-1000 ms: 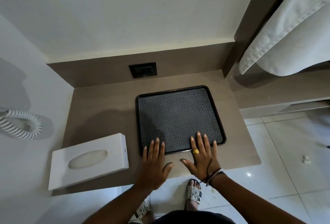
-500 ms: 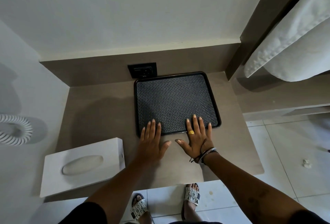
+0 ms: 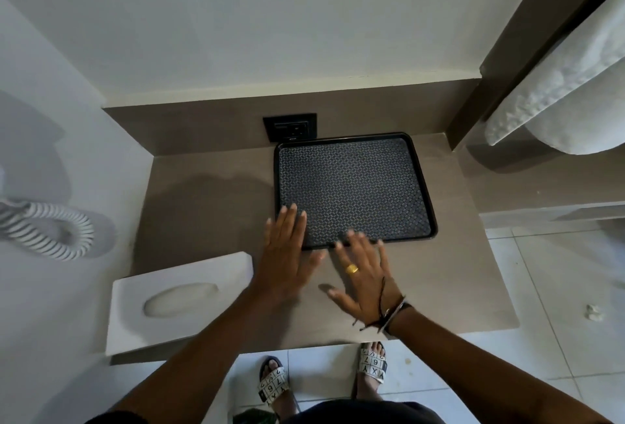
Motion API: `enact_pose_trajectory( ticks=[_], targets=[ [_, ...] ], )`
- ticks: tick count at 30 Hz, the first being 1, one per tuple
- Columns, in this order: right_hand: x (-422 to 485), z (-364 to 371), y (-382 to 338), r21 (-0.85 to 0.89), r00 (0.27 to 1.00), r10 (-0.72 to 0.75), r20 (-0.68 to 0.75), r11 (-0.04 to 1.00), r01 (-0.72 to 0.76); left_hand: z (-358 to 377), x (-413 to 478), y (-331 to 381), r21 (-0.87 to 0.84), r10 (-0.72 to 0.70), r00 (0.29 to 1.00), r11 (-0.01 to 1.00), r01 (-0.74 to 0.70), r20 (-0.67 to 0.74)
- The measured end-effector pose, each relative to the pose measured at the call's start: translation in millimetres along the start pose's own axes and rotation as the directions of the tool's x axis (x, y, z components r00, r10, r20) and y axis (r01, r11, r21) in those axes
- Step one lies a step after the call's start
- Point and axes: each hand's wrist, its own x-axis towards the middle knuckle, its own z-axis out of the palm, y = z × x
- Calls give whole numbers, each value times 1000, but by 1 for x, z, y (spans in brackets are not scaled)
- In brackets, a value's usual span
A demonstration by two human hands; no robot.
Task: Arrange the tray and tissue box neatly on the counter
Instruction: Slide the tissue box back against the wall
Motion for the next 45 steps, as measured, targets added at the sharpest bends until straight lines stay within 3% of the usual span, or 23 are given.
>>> enact_pose_trajectory(
  ticks=[2, 4, 7, 9, 12, 16, 19, 24, 26, 29, 31, 34, 45],
  targets=[
    [-4, 14, -28, 11, 976, -204, 82, 979, 203, -28, -12, -31, 80, 10, 997, 997, -16, 73],
    [0, 28, -50, -24, 945, -277, 174, 958, 285, -53, -29, -76, 171, -61, 969, 985, 19, 240],
    [14, 38, -72, -68, 939, -224, 263, 966, 249, -81, -60, -146, 295, -228, 830, 952, 81, 509],
    [21, 40, -80, -93, 934, -198, 298, 968, 234, -91, -82, -177, 344, -281, 757, 936, 80, 590],
    [24, 42, -84, -116, 931, -164, 327, 970, 212, -91, -100, -192, 316, -260, 744, 946, 69, 616],
    [24, 43, -84, -133, 931, -153, 332, 969, 207, -88, -105, -189, 260, -171, 832, 965, 33, 528],
    [24, 42, -84, -136, 929, -145, 342, 970, 202, -88, -105, -186, 178, -166, 885, 979, 96, 434],
    [25, 41, -84, -148, 932, -135, 335, 970, 194, -84, -74, -177, 166, -373, 893, 926, 340, 252],
    [26, 42, -84, -145, 933, -137, 334, 970, 194, -82, -51, -173, 122, -518, 841, 855, 504, 158],
    [26, 44, -83, -133, 931, -136, 338, 973, 190, -86, -11, -169, -34, -718, 696, 695, 718, 12],
    [26, 45, -81, -130, 930, -138, 339, 973, 192, -93, 16, -173, -109, -784, 618, 621, 776, -66],
    [28, 46, -79, -132, 924, -148, 351, 970, 205, -105, 48, -189, -136, -842, 536, 540, 831, -68],
    [29, 51, -77, -129, 921, -140, 363, 972, 198, -96, 73, -227, -112, -904, 426, 428, 897, -42]
  ],
)
